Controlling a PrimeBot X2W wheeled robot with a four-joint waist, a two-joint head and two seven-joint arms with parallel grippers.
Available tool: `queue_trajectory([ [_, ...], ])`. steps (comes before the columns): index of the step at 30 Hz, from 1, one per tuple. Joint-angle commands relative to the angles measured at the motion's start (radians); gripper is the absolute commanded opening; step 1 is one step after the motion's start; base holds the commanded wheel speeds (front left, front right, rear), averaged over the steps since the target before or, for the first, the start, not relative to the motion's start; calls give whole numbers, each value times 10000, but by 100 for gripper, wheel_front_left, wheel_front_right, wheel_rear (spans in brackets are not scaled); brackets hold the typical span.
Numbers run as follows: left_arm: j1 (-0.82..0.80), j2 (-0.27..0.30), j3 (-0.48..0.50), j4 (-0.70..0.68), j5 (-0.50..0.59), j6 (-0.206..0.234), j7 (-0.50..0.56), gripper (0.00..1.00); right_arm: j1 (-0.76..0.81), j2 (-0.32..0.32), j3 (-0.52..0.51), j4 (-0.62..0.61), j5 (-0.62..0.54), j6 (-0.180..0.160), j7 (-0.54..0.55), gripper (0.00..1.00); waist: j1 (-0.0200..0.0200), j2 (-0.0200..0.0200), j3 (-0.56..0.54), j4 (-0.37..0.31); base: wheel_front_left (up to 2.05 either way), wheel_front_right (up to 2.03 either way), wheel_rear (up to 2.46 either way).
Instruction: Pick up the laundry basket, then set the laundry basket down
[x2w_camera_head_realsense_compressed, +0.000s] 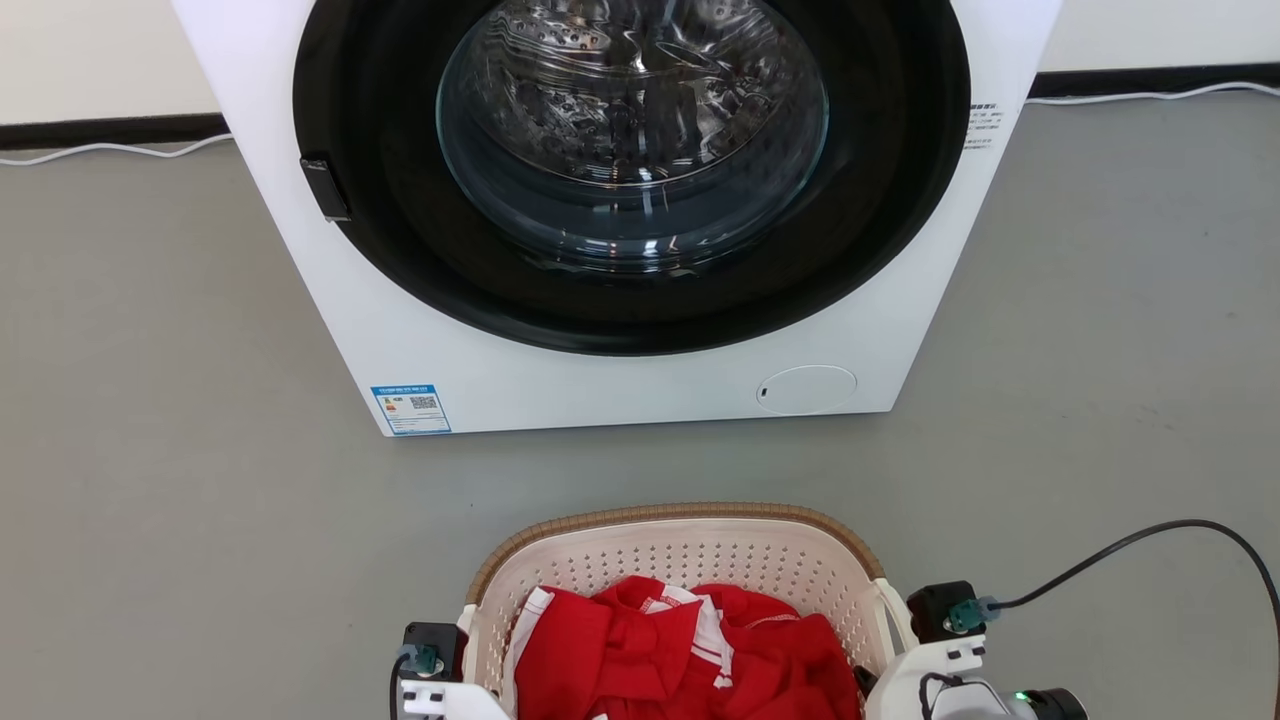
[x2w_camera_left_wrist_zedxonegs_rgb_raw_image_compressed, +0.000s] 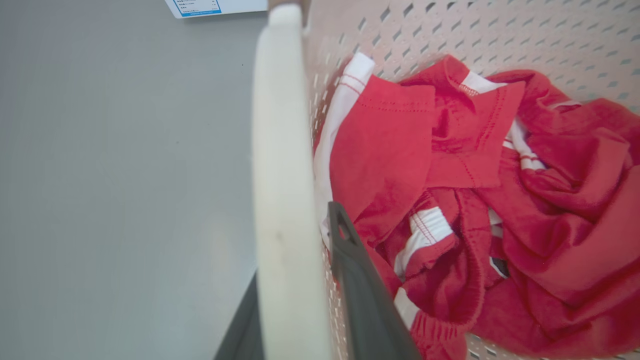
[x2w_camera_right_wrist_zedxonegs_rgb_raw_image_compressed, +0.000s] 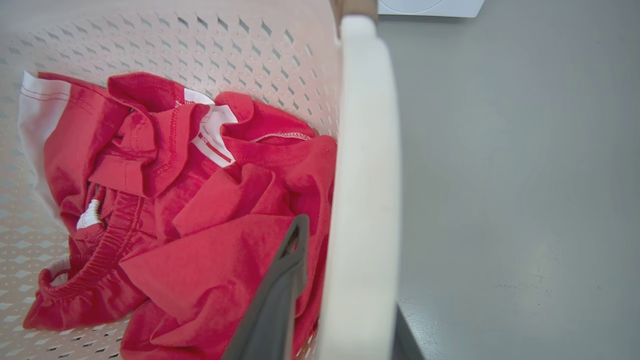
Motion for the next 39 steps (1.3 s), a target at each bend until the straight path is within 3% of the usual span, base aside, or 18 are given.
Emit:
queue_trajectory([
  [1,-14,795,29,261,109,250,-34,0,-59,-490,171,126,-2,21,-114,0,0,0,5,4,0,0,0],
  [22,-161,795,-285,299,-198,258,-191,0,-283,-490,538,169,403,21,-354,0,0,0,237,1,0,0,0],
  [39,-1063,795,-457,160,-284,485,-646,0,-1267,-490,586,401,471,21,-1141,0,0,0,1797,19,0,0,0],
])
